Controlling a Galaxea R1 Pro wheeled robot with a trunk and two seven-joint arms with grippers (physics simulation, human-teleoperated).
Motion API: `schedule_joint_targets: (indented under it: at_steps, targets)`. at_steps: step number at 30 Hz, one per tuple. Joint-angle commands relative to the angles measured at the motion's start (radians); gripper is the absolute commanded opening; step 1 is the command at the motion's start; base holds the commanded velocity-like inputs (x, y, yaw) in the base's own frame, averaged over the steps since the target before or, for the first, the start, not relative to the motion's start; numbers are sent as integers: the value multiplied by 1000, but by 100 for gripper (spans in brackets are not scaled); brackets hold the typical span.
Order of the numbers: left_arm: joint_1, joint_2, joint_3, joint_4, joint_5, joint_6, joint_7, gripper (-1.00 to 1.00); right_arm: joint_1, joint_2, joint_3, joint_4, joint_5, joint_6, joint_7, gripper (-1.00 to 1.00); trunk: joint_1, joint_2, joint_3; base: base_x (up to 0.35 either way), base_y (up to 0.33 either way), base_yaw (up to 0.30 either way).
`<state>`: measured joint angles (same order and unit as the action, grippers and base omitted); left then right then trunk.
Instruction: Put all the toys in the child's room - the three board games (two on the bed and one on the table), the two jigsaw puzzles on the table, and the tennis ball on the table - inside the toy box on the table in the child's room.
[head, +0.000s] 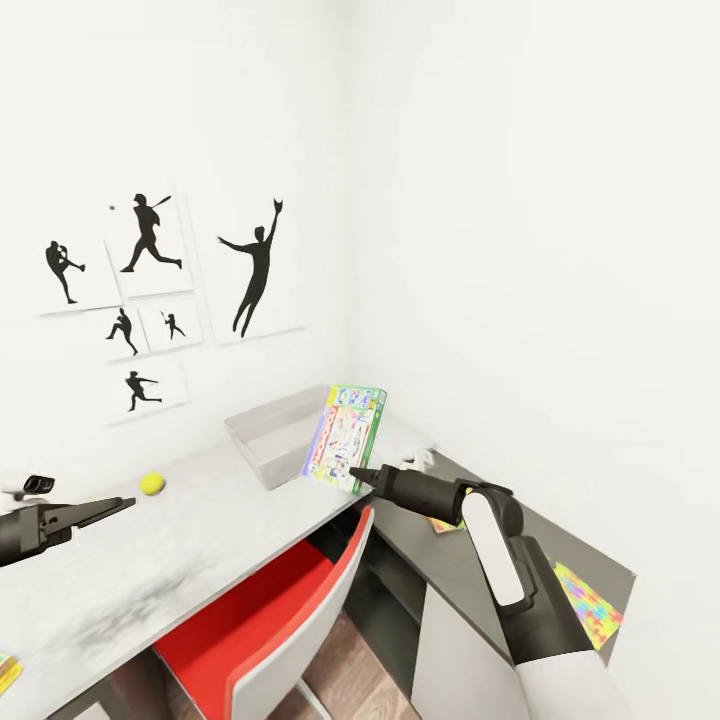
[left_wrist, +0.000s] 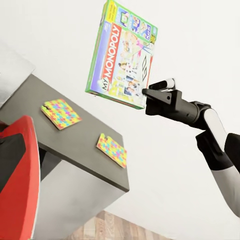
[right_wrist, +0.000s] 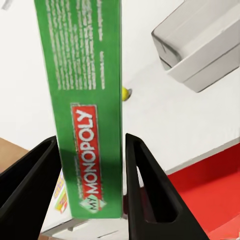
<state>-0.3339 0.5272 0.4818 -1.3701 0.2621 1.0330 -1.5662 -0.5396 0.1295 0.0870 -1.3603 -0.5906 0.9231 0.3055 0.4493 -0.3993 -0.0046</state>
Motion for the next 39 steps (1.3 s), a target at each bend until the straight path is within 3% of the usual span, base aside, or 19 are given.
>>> schedule_joint_targets:
  at_steps: [1, 20, 39]
  targets:
    - [0, 0, 0, 0, -1, 11, -5, 100, 0, 1, -1, 0, 7, 4, 7, -100, 1, -1, 0, 257, 0, 200]
    - [0, -1, 0, 0, -1, 11, -5, 100, 0, 0, -3, 0, 6, 4, 7, -100, 1, -1, 0, 307, 7, 270]
    - [0, -1, 0, 0, 0, 10, -5, 100, 0, -3, -21, 0, 6, 4, 9, -100, 1, -1, 0, 213, -42, 26]
